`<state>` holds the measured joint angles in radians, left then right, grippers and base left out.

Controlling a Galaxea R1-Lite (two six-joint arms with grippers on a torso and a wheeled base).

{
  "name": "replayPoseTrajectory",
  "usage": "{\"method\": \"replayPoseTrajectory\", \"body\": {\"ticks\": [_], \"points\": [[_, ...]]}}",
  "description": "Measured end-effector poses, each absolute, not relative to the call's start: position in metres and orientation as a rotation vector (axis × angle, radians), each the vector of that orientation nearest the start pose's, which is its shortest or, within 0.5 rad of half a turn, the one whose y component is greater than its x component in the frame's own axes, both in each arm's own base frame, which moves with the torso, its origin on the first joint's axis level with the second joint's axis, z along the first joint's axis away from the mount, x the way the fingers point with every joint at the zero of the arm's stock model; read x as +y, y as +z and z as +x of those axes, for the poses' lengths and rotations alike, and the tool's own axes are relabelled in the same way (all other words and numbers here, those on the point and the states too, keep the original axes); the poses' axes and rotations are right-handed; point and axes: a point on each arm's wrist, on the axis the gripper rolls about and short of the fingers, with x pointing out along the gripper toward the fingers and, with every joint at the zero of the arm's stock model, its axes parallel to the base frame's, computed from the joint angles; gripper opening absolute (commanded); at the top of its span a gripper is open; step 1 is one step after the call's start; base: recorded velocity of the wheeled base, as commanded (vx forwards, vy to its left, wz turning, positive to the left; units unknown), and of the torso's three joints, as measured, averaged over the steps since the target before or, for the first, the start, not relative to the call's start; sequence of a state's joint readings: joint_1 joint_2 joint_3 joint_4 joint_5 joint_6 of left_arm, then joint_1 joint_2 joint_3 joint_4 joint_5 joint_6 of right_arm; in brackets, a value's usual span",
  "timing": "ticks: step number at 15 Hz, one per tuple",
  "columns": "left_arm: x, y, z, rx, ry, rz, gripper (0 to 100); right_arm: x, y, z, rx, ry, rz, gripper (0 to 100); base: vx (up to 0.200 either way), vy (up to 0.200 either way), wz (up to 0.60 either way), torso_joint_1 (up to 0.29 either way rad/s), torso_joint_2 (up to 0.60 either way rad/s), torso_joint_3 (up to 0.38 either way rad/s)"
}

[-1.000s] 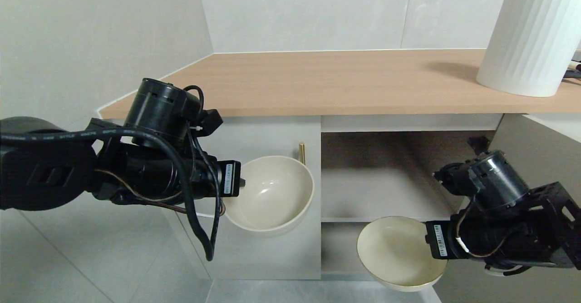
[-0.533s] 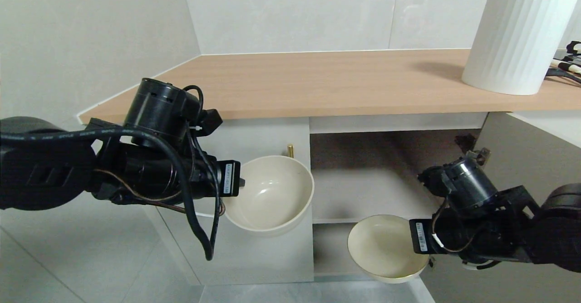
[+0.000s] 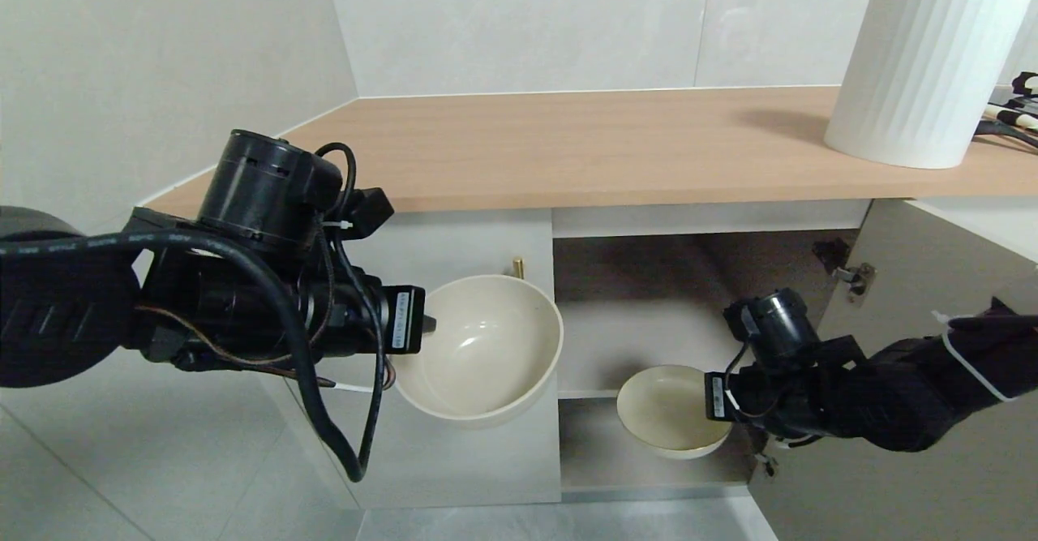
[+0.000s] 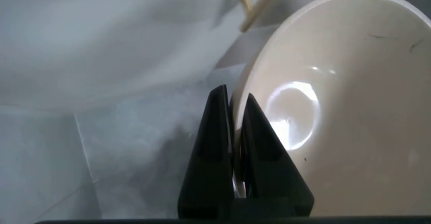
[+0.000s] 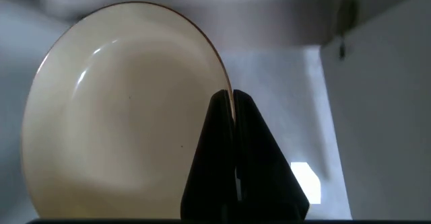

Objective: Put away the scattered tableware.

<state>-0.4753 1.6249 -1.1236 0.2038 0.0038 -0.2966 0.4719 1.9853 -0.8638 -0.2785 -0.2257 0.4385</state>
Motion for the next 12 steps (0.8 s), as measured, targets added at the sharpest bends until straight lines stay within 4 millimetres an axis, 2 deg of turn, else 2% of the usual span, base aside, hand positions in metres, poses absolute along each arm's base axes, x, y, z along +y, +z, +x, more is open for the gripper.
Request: {"method": "replayPoseTrajectory", "body": {"ticks": [4,6,12], "points": [[-0.129,0.214,0.25,0.752,-0.351,-0.093,0,0.142,0.064,0.337,0.785,0.018,0.131,0,0.0,0.0,0.0,0.0,0.0,0.0],[-0.13,0.214,0.248,0.751,-0.356,-0.09,0,0.139,0.058,0.347,0.788,0.0,0.136,0,0.0,0.0,0.0,0.0,0.0,0.0],[-0.134,0.212,0.246,0.758,-0.369,-0.081,0,0.127,0.04,0.394,0.755,-0.046,0.141,0,0.0,0.0,0.0,0.0,0.0,0.0]]}}
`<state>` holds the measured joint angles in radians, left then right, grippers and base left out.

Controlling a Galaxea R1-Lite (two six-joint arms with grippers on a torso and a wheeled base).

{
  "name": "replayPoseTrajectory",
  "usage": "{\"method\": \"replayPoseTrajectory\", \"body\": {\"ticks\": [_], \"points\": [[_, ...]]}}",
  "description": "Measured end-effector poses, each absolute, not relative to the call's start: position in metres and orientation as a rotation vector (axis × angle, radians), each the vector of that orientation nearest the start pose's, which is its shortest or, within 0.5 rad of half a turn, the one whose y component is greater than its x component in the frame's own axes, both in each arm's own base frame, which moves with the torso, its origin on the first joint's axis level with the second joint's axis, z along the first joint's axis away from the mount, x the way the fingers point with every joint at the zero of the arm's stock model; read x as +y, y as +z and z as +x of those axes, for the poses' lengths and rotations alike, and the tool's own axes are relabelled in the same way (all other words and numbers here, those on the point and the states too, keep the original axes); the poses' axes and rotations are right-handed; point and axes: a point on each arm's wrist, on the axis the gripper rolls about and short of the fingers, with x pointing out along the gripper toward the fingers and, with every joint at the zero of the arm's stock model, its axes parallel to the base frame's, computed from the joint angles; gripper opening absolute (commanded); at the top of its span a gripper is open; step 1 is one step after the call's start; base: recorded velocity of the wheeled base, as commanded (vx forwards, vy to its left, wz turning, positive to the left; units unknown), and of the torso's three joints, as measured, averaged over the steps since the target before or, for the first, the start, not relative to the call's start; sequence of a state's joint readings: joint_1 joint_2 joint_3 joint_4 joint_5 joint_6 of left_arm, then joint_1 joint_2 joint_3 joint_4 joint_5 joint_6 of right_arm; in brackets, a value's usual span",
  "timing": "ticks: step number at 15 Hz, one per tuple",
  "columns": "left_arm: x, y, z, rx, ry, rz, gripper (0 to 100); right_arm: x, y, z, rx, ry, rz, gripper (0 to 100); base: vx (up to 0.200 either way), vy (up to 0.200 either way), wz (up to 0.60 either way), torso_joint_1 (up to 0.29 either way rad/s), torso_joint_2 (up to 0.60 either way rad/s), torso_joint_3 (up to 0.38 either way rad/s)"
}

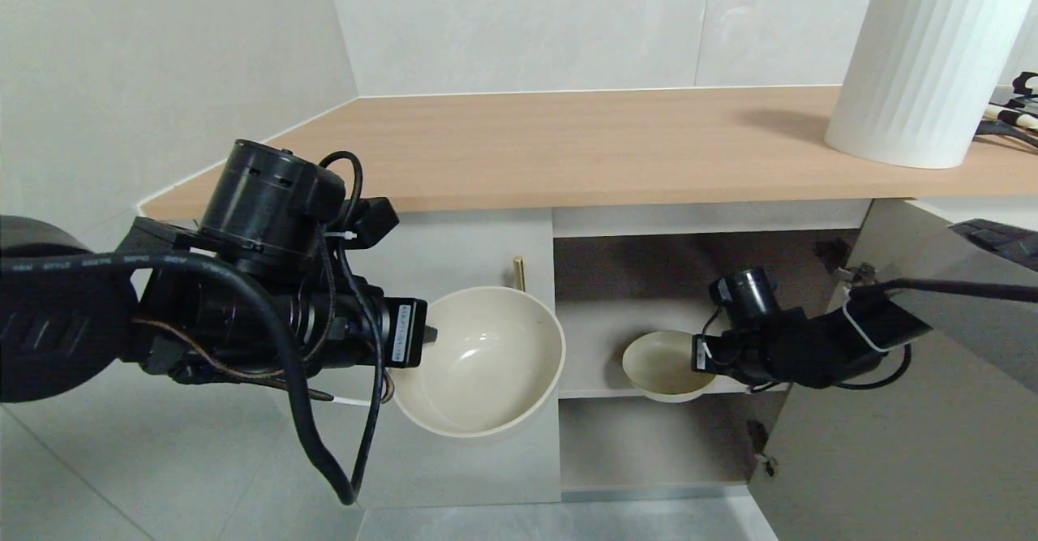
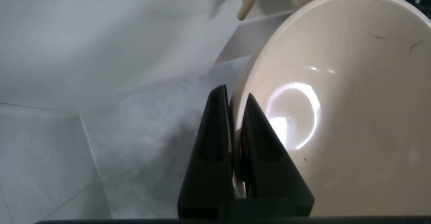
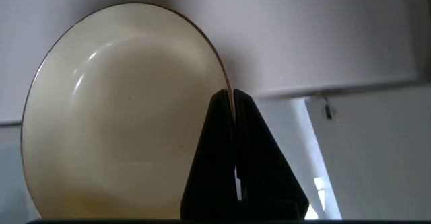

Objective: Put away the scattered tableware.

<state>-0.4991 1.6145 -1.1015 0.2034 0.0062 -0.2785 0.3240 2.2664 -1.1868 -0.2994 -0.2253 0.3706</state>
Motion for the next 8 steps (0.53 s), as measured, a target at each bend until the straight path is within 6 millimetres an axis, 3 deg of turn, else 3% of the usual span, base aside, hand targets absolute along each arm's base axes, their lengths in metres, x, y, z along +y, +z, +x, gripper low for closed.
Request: {"method": "replayPoseTrajectory", "body": {"ticks": [5,8], "points": [[-0.134,0.212,0.246,0.761,-0.369,-0.08,0,0.117,0.012,0.421,0.763,-0.103,0.14,0,0.0,0.0,0.0,0.0,0.0,0.0],[-0.137,0.211,0.245,0.763,-0.376,-0.075,0,0.117,0.004,0.431,0.737,-0.159,0.131,0,0.0,0.0,0.0,0.0,0.0,0.0]]}}
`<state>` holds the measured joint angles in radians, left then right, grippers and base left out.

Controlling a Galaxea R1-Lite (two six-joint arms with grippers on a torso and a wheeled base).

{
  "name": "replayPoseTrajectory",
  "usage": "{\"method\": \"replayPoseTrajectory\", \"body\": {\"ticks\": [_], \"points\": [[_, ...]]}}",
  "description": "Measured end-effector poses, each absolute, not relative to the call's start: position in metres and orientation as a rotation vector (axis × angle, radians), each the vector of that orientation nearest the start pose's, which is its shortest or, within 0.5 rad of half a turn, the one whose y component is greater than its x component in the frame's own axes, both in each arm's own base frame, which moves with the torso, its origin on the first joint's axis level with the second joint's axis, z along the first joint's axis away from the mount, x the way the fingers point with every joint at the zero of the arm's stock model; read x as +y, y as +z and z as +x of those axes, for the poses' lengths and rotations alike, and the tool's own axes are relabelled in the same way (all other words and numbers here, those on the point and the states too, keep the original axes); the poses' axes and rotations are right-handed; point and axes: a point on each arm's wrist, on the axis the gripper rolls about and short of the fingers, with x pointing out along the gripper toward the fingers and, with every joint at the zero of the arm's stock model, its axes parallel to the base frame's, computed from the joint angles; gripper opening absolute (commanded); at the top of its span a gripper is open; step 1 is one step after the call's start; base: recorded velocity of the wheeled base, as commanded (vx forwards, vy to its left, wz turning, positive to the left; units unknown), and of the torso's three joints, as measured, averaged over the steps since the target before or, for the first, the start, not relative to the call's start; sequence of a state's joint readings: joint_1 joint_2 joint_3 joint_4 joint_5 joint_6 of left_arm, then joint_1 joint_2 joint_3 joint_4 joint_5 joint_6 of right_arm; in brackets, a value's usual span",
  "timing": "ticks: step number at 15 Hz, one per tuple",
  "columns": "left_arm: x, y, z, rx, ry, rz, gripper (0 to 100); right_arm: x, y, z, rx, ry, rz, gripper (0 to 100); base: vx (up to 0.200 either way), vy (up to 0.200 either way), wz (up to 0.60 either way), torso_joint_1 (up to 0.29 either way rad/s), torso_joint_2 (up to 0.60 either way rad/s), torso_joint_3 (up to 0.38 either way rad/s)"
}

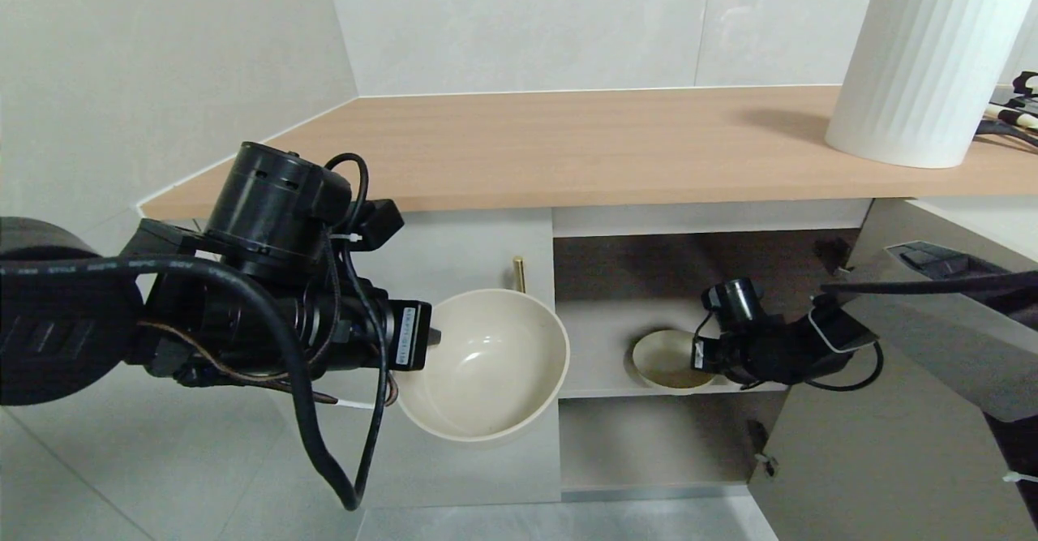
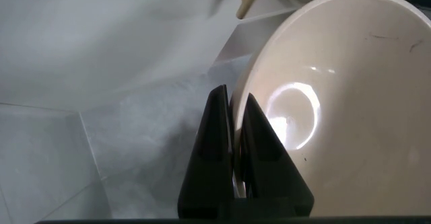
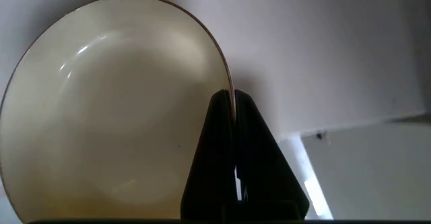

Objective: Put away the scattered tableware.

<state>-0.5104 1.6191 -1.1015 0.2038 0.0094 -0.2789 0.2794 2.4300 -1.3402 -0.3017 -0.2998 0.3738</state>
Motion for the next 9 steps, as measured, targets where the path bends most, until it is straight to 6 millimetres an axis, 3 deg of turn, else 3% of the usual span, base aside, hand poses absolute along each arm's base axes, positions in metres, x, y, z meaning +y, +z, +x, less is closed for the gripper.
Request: {"method": "replayPoseTrajectory", "body": {"ticks": [9], "points": [[-0.139,0.211,0.244,0.764,-0.383,-0.072,0,0.121,0.001,0.45,0.682,-0.202,0.151,0,0.0,0.0,0.0,0.0,0.0,0.0]]}}
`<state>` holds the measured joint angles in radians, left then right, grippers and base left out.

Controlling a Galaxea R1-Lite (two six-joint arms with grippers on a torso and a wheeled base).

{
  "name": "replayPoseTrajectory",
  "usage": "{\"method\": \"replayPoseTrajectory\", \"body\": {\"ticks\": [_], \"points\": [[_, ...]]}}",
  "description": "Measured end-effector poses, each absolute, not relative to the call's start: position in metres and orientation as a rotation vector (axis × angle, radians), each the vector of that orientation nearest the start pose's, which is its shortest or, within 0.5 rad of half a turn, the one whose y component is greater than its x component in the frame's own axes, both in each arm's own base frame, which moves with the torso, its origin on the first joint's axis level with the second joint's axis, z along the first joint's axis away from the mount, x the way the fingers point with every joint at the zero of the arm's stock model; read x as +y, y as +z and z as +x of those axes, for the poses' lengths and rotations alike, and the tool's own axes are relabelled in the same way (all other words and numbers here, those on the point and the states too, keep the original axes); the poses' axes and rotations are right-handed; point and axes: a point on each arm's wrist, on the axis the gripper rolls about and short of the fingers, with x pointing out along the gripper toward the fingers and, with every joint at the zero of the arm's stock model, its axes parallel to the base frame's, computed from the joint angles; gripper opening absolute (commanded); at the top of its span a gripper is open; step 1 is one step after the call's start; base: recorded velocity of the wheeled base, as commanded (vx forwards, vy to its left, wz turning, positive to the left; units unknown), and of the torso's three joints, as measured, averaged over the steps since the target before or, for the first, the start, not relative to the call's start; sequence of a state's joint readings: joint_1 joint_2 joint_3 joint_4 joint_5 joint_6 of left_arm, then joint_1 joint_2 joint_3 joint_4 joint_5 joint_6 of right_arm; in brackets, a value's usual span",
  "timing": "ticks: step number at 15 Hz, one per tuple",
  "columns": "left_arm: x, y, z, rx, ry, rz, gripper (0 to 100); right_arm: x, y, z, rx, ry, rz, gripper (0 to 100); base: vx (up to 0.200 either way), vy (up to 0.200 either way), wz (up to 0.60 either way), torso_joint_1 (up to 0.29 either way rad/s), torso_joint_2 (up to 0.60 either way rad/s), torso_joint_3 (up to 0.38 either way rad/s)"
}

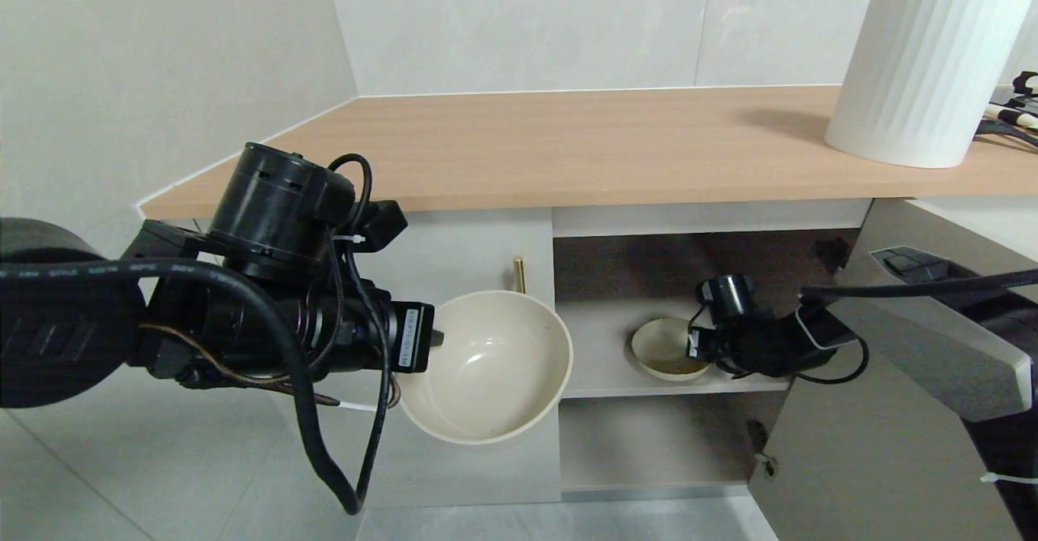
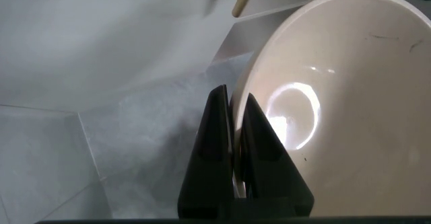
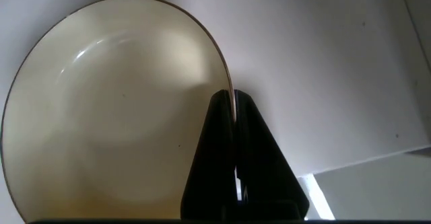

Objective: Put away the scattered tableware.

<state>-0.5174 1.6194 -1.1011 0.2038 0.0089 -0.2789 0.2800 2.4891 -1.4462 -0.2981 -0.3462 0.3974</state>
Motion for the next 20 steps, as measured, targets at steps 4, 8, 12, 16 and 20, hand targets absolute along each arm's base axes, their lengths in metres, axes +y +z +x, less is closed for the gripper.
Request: {"method": "replayPoseTrajectory", "body": {"ticks": [4,8,12,16,20], "points": [[-0.139,0.211,0.244,0.765,-0.383,-0.071,0,0.123,-0.002,0.451,0.679,-0.208,0.147,0,0.0,0.0,0.0,0.0,0.0,0.0],[-0.139,0.211,0.244,0.765,-0.384,-0.071,0,0.126,-0.001,0.454,0.662,-0.223,0.159,100,0.0,0.0,0.0,0.0,0.0,0.0],[-0.14,0.209,0.245,0.77,-0.382,-0.07,0,0.129,0.0,0.454,0.656,-0.225,0.183,100,0.0,0.0,0.0,0.0,0.0,0.0],[-0.148,0.203,0.245,0.79,-0.404,-0.053,0,0.133,0.028,0.433,0.662,-0.186,0.209,100,0.0,0.0,0.0,0.0,0.0,0.0],[-0.173,0.185,0.243,0.841,-0.434,0.01,0,0.156,0.084,0.369,0.724,0.012,0.211,100,0.0,0.0,0.0,0.0,0.0,0.0]]}}
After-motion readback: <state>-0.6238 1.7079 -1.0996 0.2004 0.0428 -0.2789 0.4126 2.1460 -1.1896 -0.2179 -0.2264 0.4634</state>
